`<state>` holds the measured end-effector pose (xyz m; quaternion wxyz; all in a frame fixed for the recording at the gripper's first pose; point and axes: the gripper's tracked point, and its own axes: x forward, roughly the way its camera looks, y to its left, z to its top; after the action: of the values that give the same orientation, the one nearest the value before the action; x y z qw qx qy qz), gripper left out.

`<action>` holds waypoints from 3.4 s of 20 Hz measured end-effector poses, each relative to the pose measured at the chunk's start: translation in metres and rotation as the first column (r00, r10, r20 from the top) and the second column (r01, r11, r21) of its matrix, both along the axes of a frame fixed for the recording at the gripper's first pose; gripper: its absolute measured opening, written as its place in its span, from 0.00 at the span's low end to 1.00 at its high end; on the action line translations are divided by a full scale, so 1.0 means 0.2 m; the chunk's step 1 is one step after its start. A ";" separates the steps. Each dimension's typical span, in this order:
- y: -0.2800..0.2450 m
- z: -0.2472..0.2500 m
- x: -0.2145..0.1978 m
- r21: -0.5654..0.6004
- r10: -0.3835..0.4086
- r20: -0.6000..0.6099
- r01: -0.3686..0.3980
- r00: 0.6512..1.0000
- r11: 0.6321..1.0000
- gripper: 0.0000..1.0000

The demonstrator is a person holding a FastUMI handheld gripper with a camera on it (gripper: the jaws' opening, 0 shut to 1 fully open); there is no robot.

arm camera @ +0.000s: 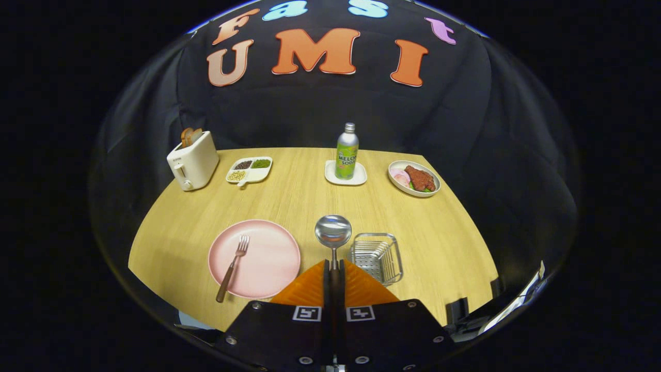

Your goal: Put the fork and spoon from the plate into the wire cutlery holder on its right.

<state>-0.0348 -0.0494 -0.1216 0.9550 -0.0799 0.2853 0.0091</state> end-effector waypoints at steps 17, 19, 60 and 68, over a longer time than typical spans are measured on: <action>-0.24 -0.26 0.07 -0.081 -0.038 -0.470 0.000 0.882 0.997 0.03; -0.24 -0.30 0.09 -0.081 -0.049 -0.512 0.009 0.857 0.997 0.03; 0.96 -0.42 0.05 0.114 0.129 0.033 -0.132 0.991 0.985 0.79; 0.99 -0.67 0.07 0.107 0.105 -0.090 -0.095 0.990 0.990 0.51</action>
<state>-0.0207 0.1495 -0.2560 0.9415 -0.0446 0.3255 0.0755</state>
